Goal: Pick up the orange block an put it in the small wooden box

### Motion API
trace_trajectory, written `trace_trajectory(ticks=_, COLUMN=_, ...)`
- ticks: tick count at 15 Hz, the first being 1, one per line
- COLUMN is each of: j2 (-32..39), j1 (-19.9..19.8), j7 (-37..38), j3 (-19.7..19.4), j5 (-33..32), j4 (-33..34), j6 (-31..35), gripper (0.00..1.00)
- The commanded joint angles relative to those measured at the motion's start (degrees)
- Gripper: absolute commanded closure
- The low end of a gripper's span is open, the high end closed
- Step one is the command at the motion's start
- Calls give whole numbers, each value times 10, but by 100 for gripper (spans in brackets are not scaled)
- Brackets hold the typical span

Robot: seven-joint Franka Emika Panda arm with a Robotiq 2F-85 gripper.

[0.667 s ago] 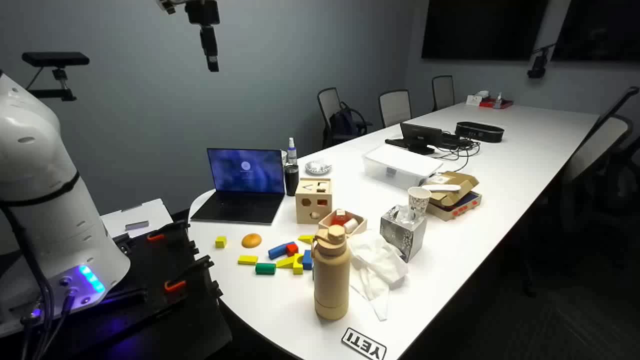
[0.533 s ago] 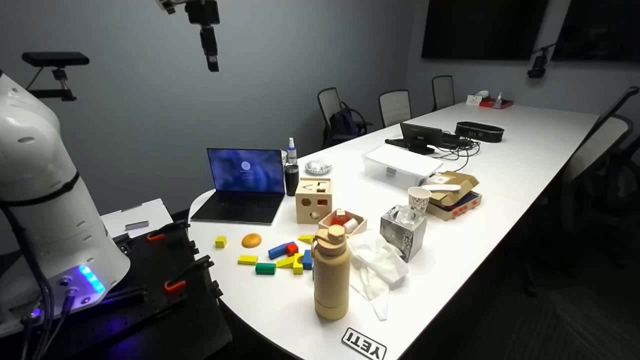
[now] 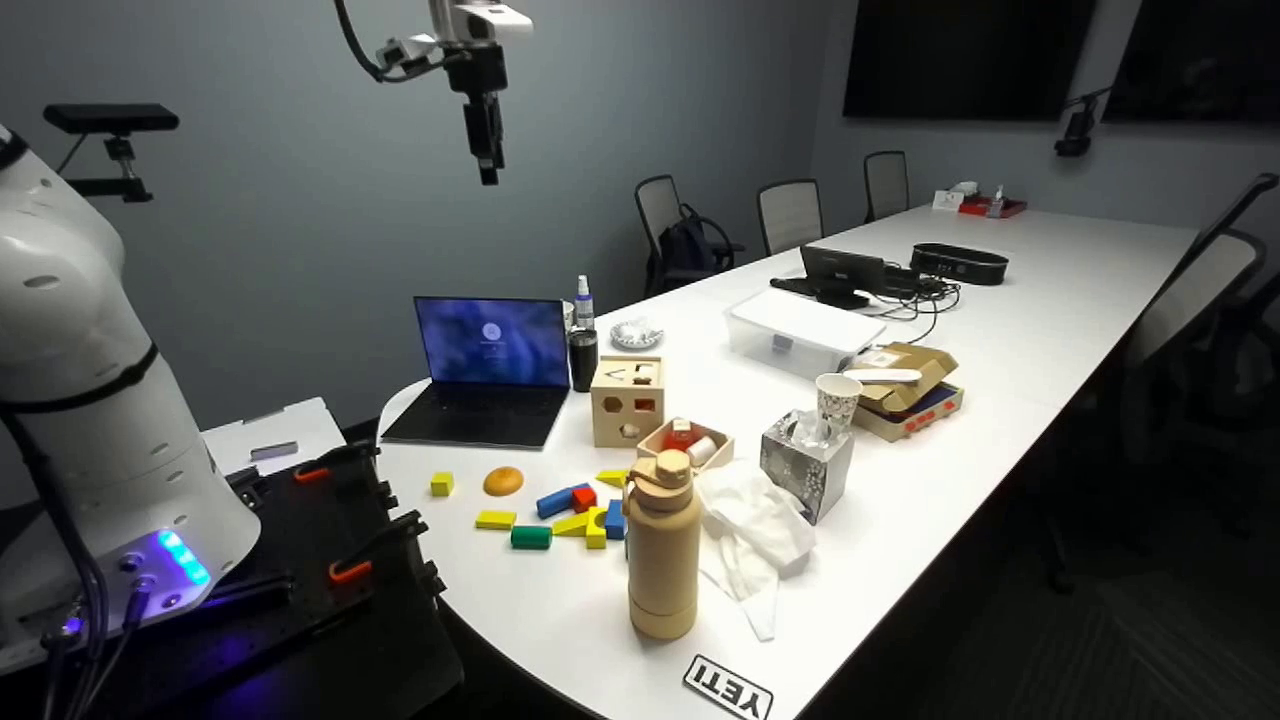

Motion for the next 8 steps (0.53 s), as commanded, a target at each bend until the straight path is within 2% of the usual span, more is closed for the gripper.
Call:
trace_trajectory(ticks=1, j2=67, j1=-11, j7=36, j3=-30, j5=39, j4=-37, j6=113, gripper=0)
trace_trajectory(ticks=5, j2=154, j1=-11, j7=40, j3=-69, j5=111, j4=-94, j6=269, gripper=0)
trace_trajectory(ticks=8, j2=235, j1=-2, j7=27, j3=-83, j5=205, j4=-112, j6=381, gripper=0)
